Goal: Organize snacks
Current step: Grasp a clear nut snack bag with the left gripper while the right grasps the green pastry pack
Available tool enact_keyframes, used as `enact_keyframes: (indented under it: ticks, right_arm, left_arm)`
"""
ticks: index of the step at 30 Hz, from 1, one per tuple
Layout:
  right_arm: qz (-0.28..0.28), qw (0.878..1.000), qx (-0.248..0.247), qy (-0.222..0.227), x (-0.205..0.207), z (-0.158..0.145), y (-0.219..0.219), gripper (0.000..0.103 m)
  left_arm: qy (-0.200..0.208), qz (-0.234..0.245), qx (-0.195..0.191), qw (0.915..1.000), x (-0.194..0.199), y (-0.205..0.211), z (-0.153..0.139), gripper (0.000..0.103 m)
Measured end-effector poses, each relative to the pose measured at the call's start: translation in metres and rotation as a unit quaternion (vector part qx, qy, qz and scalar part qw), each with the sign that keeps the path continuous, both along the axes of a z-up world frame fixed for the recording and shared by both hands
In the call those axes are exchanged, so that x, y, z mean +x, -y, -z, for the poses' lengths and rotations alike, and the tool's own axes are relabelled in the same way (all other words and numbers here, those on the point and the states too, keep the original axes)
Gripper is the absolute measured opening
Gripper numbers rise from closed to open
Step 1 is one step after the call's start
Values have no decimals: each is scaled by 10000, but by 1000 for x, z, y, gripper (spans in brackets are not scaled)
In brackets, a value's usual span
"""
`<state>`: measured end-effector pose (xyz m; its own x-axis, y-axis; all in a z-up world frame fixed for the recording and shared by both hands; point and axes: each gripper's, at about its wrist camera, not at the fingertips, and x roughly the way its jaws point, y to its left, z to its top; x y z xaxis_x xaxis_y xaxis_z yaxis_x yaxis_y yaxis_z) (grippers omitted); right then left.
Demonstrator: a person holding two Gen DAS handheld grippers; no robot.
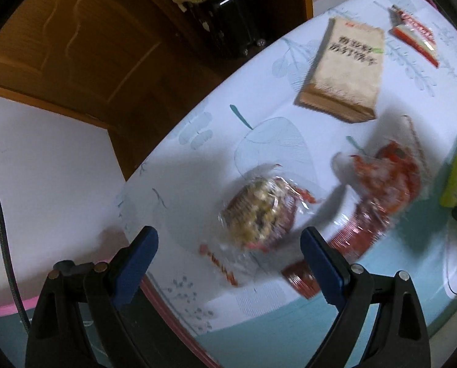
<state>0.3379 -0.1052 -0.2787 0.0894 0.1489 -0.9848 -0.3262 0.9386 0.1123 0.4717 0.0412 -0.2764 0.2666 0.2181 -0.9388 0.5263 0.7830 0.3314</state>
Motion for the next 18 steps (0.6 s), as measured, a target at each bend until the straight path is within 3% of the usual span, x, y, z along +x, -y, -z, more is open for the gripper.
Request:
enact_keyframes:
  ticks: [4, 6, 9, 11, 13, 18]
  right_arm:
    - [-366, 9984, -315, 297, -7, 1, -11, 46]
    - [-491, 9966, -493, 442, -11, 0, -14, 37]
    - [-391, 9973, -471, 406, -14, -1, -8, 37]
    - [-331, 9972, -534, 405, -17, -2, -3, 36]
    - [-239, 9975, -559, 350, -20, -3, 4, 36]
    - [-50, 9975, -556, 429, -31, -12, 13, 36]
  left_arm:
    - [-126, -33, -128, 9998, 10, -5, 11, 93]
    - [-206, -71, -205, 9996, 14, -7, 16, 93]
    - [-315, -102, -357, 9988, 16, -11, 20, 91]
    - [-444, -175, -587, 9971, 17, -16, 20, 81]
    - [-596, -272, -935, 9935, 17, -20, 17, 50]
    - [-438, -506, -951, 9932, 8, -29, 16, 44]
